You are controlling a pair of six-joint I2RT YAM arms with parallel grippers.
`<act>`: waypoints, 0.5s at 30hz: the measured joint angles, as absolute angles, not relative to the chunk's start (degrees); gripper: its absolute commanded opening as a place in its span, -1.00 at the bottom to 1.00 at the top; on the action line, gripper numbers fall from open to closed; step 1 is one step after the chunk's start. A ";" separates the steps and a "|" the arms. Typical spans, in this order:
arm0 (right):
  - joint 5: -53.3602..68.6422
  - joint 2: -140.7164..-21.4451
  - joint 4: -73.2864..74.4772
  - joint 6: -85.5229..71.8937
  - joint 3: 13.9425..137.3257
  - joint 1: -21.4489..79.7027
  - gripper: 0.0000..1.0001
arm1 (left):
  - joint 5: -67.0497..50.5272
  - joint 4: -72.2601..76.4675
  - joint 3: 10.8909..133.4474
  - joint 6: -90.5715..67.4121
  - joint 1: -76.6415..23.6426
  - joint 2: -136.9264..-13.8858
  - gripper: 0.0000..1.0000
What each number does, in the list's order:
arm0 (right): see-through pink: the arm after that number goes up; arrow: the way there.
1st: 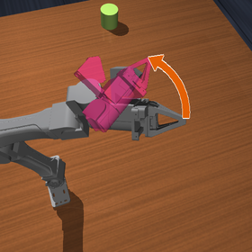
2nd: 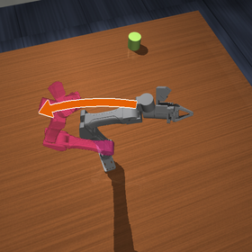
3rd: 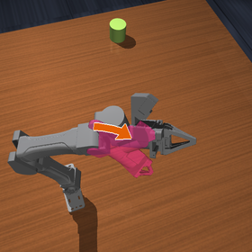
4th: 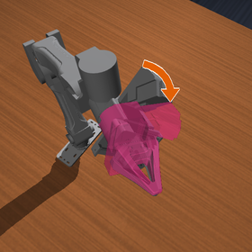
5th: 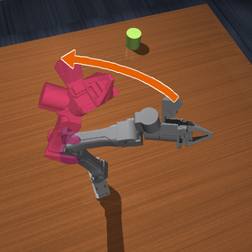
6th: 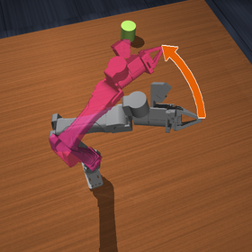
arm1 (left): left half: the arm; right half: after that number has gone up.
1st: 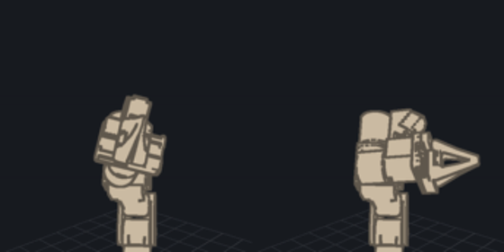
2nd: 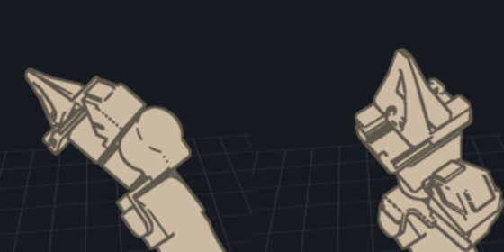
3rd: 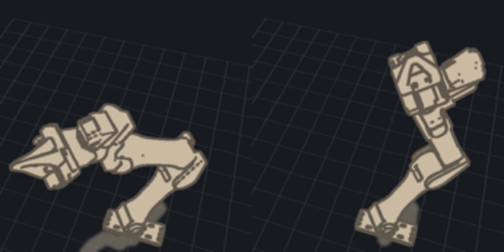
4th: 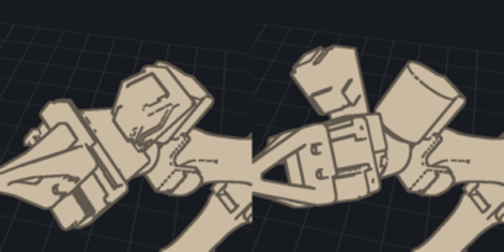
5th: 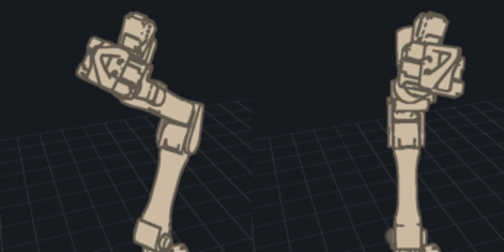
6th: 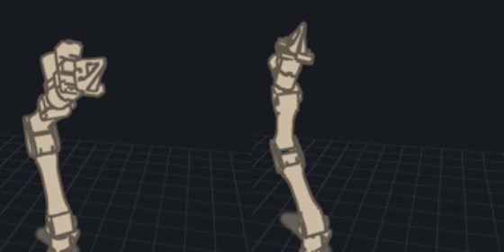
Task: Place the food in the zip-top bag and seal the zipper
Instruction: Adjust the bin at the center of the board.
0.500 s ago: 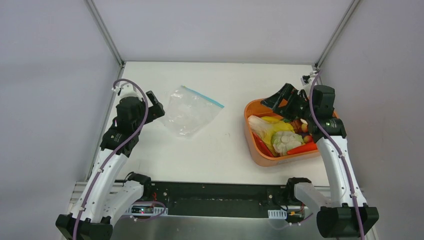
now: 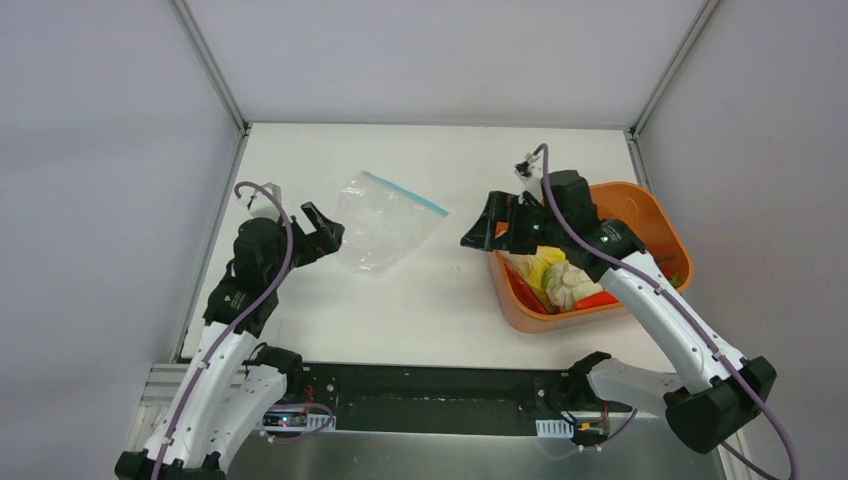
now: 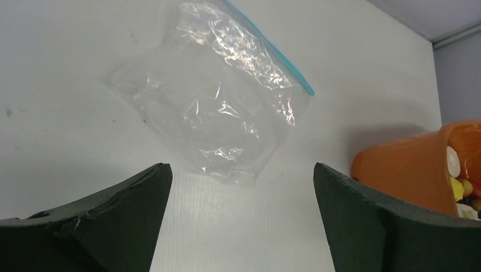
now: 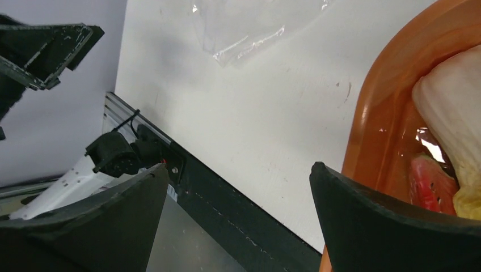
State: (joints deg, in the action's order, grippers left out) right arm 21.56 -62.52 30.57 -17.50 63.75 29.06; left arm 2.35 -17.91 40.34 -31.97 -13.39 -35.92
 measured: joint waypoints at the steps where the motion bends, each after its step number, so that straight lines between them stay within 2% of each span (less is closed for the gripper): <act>1: 20.25 -63.26 30.92 -17.32 63.77 30.85 0.96 | 1.06 -18.06 40.36 -32.03 -13.39 -37.23 0.98; 5: 16.78 -65.95 32.38 -17.08 63.75 35.53 0.96 | -2.61 -20.53 40.34 -32.01 -14.24 -43.70 0.98; 13: 5.67 -66.48 33.54 -17.54 63.72 38.57 0.96 | -0.49 -22.87 38.72 -32.03 -18.83 -53.04 0.97; 15: 2.92 -65.58 33.21 -17.52 63.72 38.63 0.96 | 0.64 -22.48 37.87 -32.21 -19.16 -55.05 0.85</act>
State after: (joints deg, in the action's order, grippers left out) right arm 2.92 -65.58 33.21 -17.52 63.72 38.63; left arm 0.64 -22.48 37.87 -32.21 -19.16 -55.05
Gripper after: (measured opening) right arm 0.983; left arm 0.990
